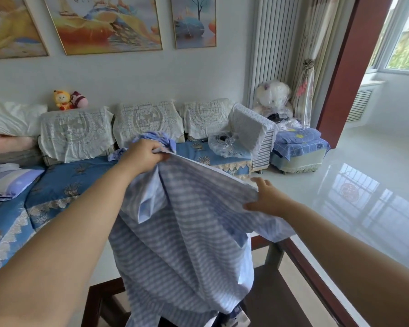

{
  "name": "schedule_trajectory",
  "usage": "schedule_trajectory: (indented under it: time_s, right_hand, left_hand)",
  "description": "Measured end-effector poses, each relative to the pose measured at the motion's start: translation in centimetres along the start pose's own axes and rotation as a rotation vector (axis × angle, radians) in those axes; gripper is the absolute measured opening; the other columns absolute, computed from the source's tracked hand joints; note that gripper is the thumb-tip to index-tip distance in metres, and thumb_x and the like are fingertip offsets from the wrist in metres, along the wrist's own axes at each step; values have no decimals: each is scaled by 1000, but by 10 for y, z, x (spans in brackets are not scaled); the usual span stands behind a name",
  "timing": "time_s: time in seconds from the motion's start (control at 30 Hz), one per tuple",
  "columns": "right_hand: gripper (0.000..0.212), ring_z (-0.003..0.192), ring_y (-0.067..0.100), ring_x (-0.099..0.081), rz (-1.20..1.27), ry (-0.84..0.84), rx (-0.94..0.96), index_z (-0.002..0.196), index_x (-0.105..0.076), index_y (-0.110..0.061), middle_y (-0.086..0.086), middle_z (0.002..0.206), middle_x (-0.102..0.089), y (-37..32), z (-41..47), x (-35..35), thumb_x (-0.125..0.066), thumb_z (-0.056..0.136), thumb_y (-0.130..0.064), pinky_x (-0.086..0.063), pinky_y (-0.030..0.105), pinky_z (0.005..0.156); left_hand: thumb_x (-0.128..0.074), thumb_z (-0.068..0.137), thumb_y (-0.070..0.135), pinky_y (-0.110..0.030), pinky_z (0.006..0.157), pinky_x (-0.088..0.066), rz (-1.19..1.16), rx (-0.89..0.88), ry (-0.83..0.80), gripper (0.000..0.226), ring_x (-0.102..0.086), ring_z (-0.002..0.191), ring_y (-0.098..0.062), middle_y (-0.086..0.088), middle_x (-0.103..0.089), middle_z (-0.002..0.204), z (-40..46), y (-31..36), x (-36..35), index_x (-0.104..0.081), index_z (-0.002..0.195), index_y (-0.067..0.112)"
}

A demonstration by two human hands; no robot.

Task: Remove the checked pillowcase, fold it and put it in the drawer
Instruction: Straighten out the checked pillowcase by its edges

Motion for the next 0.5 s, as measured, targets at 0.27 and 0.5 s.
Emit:
schedule_trajectory:
  time_s: [0.27, 0.5]
  right_hand:
    - [32, 87, 17, -49, -154, 261, 255, 105, -47, -16, -4, 105, -44, -24, -27, -1, -59, 89, -42, -36, 26, 71]
    - [36, 81, 25, -51, -182, -113, 63, 98, -46, -21, 2, 89, -55, 22, -12, -71, -64, 82, -48, -41, 31, 71]
  left_hand:
    - [-64, 89, 29, -32, 63, -37, -23, 108, 221, 40, -52, 68, -26, -16, -58, 68, 1, -31, 11, -56, 65, -1]
    - [-60, 91, 30, -32, 54, -32, -41, 244, 326, 36, -50, 67, -28, -11, -54, 66, 1, -57, 14, -61, 72, 0]
Point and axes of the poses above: each hand's wrist, its own z-axis towards the middle knuckle, its own x-axis out of the back of the hand, y = z × x, the point moved 10 cm from there along z, towards the middle knuckle
